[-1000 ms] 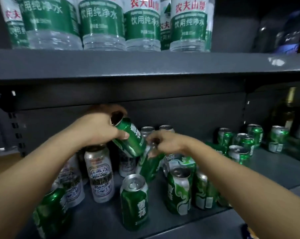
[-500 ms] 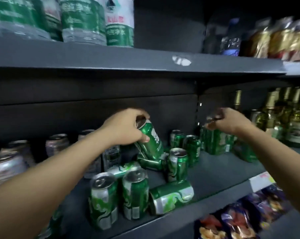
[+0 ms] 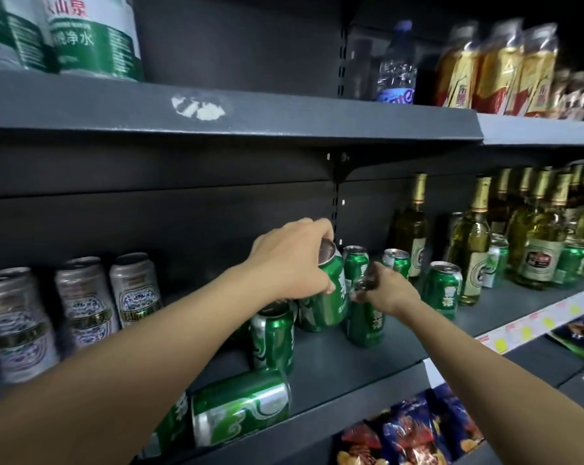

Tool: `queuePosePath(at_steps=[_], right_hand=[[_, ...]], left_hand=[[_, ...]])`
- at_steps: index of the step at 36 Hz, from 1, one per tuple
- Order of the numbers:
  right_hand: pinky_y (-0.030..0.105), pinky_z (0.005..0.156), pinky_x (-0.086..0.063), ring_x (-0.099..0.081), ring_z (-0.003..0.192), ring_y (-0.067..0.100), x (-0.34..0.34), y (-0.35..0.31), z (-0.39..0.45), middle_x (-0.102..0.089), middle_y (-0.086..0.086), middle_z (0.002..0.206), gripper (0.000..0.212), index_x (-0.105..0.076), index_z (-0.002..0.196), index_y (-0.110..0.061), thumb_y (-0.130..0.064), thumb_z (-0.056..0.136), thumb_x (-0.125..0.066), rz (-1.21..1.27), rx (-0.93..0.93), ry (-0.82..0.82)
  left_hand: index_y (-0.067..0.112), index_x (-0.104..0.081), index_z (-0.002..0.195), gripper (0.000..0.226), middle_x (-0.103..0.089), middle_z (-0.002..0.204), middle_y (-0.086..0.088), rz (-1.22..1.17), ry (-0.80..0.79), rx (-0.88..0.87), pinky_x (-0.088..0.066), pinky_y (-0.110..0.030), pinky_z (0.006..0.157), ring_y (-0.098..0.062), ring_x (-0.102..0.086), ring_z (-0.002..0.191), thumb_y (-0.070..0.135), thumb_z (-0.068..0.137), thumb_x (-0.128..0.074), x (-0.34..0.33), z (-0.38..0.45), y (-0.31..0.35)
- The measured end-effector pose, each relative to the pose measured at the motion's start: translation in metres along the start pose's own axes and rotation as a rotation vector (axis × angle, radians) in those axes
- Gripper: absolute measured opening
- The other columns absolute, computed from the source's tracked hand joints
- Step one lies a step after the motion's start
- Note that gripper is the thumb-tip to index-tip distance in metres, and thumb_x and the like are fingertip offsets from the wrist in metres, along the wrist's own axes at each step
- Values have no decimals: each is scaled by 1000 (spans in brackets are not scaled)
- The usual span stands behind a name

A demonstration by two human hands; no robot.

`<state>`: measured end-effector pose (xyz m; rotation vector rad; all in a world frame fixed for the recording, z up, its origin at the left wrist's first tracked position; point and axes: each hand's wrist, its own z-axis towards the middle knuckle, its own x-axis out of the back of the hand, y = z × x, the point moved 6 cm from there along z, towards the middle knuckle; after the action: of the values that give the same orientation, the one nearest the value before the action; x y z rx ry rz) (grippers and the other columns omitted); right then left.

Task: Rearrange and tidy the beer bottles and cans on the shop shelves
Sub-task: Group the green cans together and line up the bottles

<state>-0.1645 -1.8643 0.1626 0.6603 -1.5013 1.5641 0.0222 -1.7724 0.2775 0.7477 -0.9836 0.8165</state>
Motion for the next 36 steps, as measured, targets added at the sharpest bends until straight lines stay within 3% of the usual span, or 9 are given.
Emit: queuePosePath(at_steps=[4, 7, 10, 13, 21, 25, 29, 33, 36], right_hand=[[38, 94, -48, -57, 116, 29, 4, 3, 3, -60, 9, 128, 54, -49, 133, -16, -40, 88, -67, -2, 6, 63], [38, 81, -46, -56, 110, 30, 39, -1, -12, -62, 9, 120, 31, -54, 125, -19, -31, 97, -51, 150, 63, 459], [32, 72, -41, -56, 99, 22, 63, -22, -43, -61, -6, 96, 16, -61, 105, -18, -17, 94, -48, 345, 264, 745], [27, 66, -31, -51, 81, 13, 66, -59, -80, -51, -14, 81, 17, -61, 87, -15, -16, 85, -44, 424, 562, 809], [25, 57, -35, -42, 61, 11, 29, -112, -142, -47, -6, 62, 17, -51, 61, -8, -9, 70, -37, 690, 916, 615], [37, 64, -45, -50, 70, 19, -32, -142, -159, -56, -3, 71, 18, -56, 75, -14, -24, 81, -43, 284, 1060, 210], [40, 99, -29, -42, 114, 22, -109, -156, -169, -52, 3, 124, 73, -41, 132, -21, -70, 79, -55, -403, 1046, -262], [40, 103, -24, -36, 121, 25, -123, -167, -171, -46, 4, 129, 80, -34, 141, -22, -64, 79, -61, -545, 1077, -172], [36, 100, -28, -39, 122, 22, -112, -167, -167, -47, 0, 129, 75, -36, 140, -28, -62, 79, -62, -471, 1018, -157]], left_hand=[[30, -47, 112, 54, -49, 104, 10, 49, -98, 6, -37, -32, 72, -18, -51, 93, 37, 70, -80, -25, 9, 3], [26, -47, 115, 54, -51, 105, 8, 110, -176, 5, -39, -33, 75, -19, -52, 98, 33, 71, -79, -53, 12, 2], [21, -47, 115, 54, -56, 112, 5, 157, -214, 26, -40, -35, 80, -22, -55, 104, 29, 72, -78, -80, 14, -3], [19, -39, 127, 70, -59, 116, 1, 187, -228, 61, -38, -34, 79, -25, -57, 109, 30, 71, -80, -98, 16, -12], [30, -48, 101, 30, -53, 108, 6, 109, -152, -28, -43, -32, 77, -17, -52, 103, 35, 78, -66, -66, 16, -38], [25, -53, 104, 23, -59, 109, 3, 41, -48, 144, -46, -36, 92, -21, -56, 105, 29, 85, -66, -2, -16, -91], [23, -54, 108, 44, -57, 110, 5, 96, -348, 287, -44, -27, 89, -15, -55, 102, 52, 79, -69, 16, -75, -131], [30, -38, 137, 77, -40, 138, 9, 93, -689, 417, -36, -22, 97, -13, -43, 123, 53, 74, -74, 3, -128, -150], [32, -37, 135, 78, -43, 137, 6, 125, -700, 390, -40, -23, 90, -15, -45, 115, 43, 72, -80, -11, -141, -153]])
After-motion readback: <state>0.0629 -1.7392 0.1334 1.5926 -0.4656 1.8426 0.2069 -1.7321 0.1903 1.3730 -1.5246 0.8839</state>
